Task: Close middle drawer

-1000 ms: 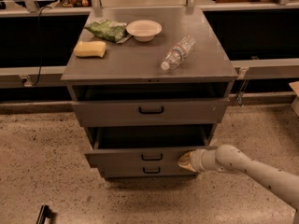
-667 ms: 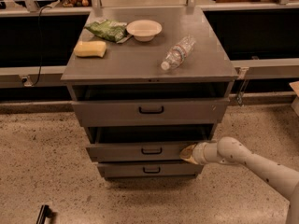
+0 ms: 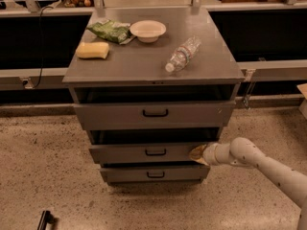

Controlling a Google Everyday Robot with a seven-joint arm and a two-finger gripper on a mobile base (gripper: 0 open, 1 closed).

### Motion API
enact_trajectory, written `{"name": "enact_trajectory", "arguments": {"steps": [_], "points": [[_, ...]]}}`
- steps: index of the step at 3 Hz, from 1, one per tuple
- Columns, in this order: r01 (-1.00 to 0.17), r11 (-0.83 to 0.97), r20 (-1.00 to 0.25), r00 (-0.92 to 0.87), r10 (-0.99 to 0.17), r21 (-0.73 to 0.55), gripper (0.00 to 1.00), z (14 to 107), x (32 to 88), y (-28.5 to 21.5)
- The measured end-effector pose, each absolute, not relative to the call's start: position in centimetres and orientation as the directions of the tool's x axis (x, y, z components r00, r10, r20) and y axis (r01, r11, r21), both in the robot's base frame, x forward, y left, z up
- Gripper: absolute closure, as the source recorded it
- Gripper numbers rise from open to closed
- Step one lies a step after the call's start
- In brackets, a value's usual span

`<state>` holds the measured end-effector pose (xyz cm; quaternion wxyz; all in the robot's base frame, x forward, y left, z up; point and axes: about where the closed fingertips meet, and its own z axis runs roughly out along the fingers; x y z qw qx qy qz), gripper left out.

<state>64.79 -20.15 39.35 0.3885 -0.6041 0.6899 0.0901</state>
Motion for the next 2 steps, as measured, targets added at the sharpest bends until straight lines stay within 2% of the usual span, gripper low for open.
{"name": "enact_trajectory", "arguments": {"steps": [1,2], "points": [[-0.913,0.263,-0.656,0.006,-0.755,-0.311,1.0,37.9,62.8,-21.0],[-0.896,0.346,-0.686,-0.067,-0.724,-0.277,1.0,38.0,59.5,-22.2]]}}
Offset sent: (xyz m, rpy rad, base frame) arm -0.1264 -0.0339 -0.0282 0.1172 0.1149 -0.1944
